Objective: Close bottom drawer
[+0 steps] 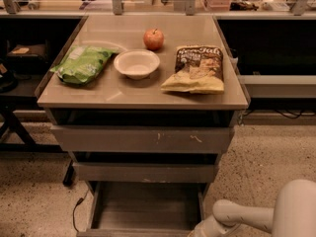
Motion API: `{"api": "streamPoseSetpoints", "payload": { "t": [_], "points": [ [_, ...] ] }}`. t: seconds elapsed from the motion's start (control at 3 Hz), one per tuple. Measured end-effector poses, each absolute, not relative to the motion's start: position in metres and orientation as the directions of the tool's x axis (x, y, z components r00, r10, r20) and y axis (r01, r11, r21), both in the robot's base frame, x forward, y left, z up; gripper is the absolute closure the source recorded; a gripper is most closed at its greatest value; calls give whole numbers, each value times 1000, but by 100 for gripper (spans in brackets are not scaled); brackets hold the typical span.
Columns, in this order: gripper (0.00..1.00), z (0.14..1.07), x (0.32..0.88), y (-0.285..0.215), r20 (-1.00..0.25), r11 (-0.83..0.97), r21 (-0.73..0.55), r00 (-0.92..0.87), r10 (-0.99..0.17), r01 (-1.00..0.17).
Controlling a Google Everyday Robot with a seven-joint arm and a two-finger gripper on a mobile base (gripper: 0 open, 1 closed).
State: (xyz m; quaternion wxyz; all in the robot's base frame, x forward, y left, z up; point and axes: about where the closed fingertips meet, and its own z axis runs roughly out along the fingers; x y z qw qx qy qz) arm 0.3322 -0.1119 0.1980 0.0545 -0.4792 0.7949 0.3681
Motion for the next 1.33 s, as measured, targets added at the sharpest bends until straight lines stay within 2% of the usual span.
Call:
{"api": "streamPoseSetpoints", "payload": {
  "t": [0.33, 0.67, 1.0, 1.33],
  "points": [
    [0, 198, 332, -112, -439, 270, 533, -535, -722, -802],
    [0, 198, 332, -112, -439, 270, 533, -535, -722, -802],
    [15, 198, 332, -112, -439, 270, 533, -535, -722, -802],
    [39, 198, 332, -112, -439, 269, 533, -535, -722, -802]
  ]
}}
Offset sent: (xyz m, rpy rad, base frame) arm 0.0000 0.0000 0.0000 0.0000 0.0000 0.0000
